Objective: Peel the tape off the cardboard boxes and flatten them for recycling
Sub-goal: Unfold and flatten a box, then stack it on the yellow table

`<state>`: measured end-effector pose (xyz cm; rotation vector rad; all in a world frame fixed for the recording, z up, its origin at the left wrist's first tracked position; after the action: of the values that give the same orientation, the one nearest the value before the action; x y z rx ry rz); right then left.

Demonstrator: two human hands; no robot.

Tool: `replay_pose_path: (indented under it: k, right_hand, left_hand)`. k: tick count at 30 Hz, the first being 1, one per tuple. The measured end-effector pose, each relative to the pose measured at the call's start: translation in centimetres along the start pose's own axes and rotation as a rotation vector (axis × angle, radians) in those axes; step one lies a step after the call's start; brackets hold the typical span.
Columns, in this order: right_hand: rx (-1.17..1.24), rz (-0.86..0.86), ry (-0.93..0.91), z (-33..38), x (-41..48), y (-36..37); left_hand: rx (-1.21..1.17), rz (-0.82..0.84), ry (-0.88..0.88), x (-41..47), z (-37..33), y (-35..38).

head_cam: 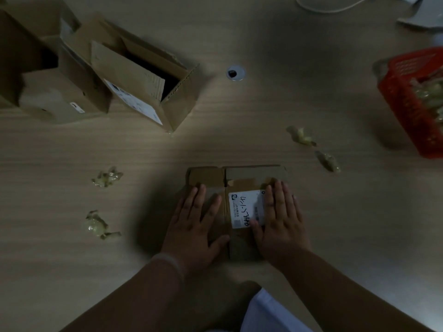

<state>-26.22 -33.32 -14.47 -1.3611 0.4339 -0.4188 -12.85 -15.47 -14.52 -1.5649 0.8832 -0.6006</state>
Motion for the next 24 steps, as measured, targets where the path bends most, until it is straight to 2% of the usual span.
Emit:
replay_pose_path:
  k: [3, 5, 9, 11, 13, 16, 19, 21, 24]
  right_hand:
    - [0.018, 0.078, -0.030, -0.4, 0.3, -0.8]
    - [0.068, 0.093, 0.001, -1.1, -0.1, -1.2]
    - [0.147, 0.108, 0.410, -3.0, -2.9, -2.6]
    - [0.171, 0.031, 0.462, -3.0, -4.0, -3.1]
    - [0.289, -0.031, 0.502, -2.6, -4.4, -3.2]
    - [0.504, 0.012, 0.661, -2.1, -4.8, -3.0]
    - [0.692, 0.024, 0.779, -3.0, -5.6, -3.4]
    - [0.741, 0.018, 0.801, -4.4, -6.5, -4.0]
    - [0.777, -0.008, 0.798, -6.8, -8.6, -5.8]
  left_hand:
    - [-0.020, 0.025, 0.009, -0.1, 0.4, -0.4]
    - [-0.042, -0.004, -0.045, -0.2, 0.2, -0.8]
    - [-0.170, -0.044, -0.454, -1.5, -0.6, -1.3]
    - [-0.246, -0.018, -0.602, -1.8, -0.8, -1.3]
    - [-0.288, -0.005, -0.668, -1.6, -0.9, -1.4]
    - [-0.368, 0.052, -0.729, -0.9, -1.2, -1.7]
    - [-0.567, 0.049, -0.745, -1.0, -2.3, -2.1]
    - [-0.704, -0.001, -0.684, -1.7, -3.5, -2.6]
    - [-0.747, -0.046, -0.531, -2.4, -6.2, -4.3]
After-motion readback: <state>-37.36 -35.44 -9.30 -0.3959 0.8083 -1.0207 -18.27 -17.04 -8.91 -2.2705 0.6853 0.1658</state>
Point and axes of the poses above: each hand's wrist, its own x-axis towards the middle knuckle, its own y-axis out of the palm, z = x × y, the point moved 1 cm from there along x, towards the middle knuckle, and after that the axes turned 8 degrees about -z, right-handed, at the moved point
